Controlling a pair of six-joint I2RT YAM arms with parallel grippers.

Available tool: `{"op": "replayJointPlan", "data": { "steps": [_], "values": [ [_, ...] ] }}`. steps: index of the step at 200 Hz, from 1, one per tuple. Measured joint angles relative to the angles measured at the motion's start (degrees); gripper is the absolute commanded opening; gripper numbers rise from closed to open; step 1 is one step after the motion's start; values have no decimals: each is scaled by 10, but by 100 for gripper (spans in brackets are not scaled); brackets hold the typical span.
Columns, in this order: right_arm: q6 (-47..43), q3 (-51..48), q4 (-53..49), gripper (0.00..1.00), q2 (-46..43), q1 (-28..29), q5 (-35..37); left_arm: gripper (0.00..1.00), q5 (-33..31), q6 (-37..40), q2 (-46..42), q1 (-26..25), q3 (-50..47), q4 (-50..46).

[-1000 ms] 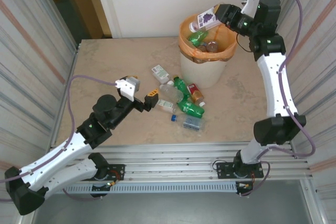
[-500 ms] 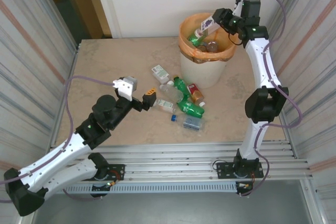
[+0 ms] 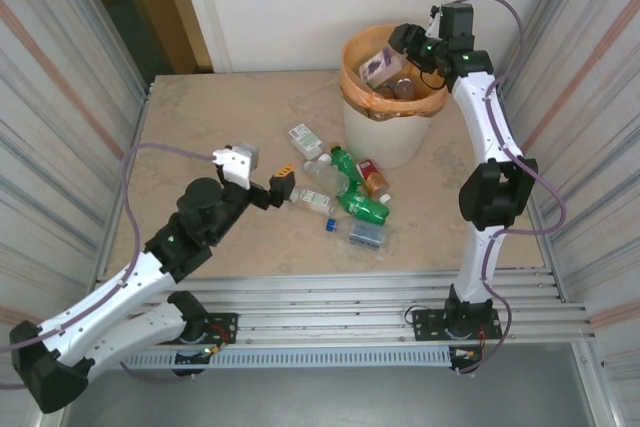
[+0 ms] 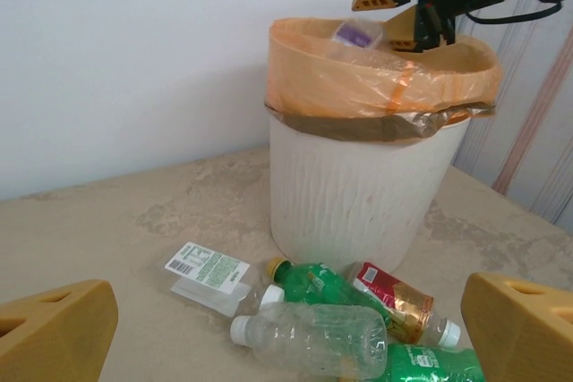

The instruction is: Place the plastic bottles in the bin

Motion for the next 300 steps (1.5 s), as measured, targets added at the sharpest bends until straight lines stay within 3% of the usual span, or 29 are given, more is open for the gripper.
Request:
{"op": "replayJointPlan", "data": {
  "steps": [65,110,139,179,229,300],
  "values": [
    [-47,0,-45,79,-15,-1,56,99,0,-58,24,40,3,-28],
    [-98,-14,-76,100,-82,3,90,99,2,-117,69,76,40,-73],
    [-120,-84,-79,98,-167,10,109,98,8,-167,125,113,90,-113],
    [-131,-216,-75,98,-285,14,143,97,22,-228,249,163,177,-162],
    [-131,-384,-75,98,-410,14,189,97,43,-266,451,168,339,-220],
    [-131,-483,-87,98,-485,30,196,97,89,-344,703,161,569,-315]
  ]
}}
